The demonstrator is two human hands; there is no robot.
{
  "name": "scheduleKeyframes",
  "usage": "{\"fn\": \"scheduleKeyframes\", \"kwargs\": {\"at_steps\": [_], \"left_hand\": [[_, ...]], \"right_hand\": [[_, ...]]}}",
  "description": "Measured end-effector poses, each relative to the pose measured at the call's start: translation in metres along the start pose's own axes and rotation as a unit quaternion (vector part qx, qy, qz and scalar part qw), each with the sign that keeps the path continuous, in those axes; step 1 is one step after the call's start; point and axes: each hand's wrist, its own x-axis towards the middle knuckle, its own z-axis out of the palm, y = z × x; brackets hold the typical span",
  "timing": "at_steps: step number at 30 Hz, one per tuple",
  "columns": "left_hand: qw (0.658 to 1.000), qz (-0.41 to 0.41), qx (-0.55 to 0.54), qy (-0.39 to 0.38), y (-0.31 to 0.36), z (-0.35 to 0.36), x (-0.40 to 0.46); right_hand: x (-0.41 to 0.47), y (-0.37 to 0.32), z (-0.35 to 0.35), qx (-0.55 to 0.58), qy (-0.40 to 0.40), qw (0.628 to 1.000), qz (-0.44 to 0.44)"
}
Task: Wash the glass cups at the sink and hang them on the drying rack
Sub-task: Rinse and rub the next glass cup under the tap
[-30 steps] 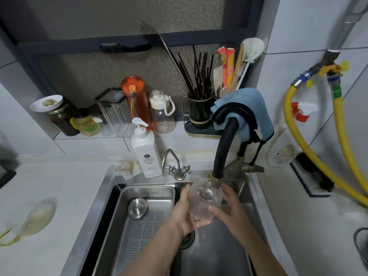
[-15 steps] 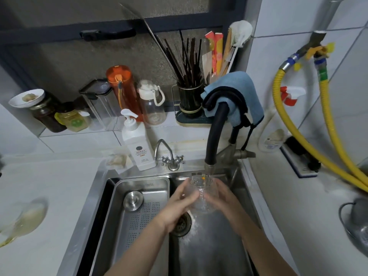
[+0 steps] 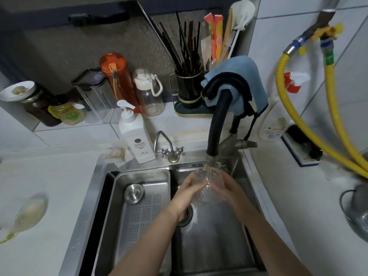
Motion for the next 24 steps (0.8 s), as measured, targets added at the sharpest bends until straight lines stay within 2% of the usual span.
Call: {"fn": "scheduleKeyframes", "kwargs": {"at_steps": [5, 11, 16, 21, 24], "left_hand": [[1.000, -0.014, -0.009, 0.026, -0.010, -0.011, -0.001], [0.999, -0.005, 0.031, -0.004, 0.000, 0.012, 0.014], [1.000, -0.001, 0.012, 0.004, -0.004, 0.008, 0.022], [0.997, 0.003, 0.071, -0.020, 0.012, 0.025, 0.033], [0.999, -0.019, 0.051, -0.007, 0.009, 0.027, 0.034]], "right_hand": [[0.001, 0.012, 0.005, -0.006, -0.008, 1.000, -0.001], [0.004, 0.013, -0.016, -0.014, 0.010, 1.000, -0.003], [0.002, 0.020, -0.019, -0.022, 0.008, 0.999, -0.031], [0.007, 0.019, -0.030, -0.007, 0.062, 0.998, -0.032], [0.008, 0.029, -0.027, -0.009, 0.068, 0.998, -0.009]]}}
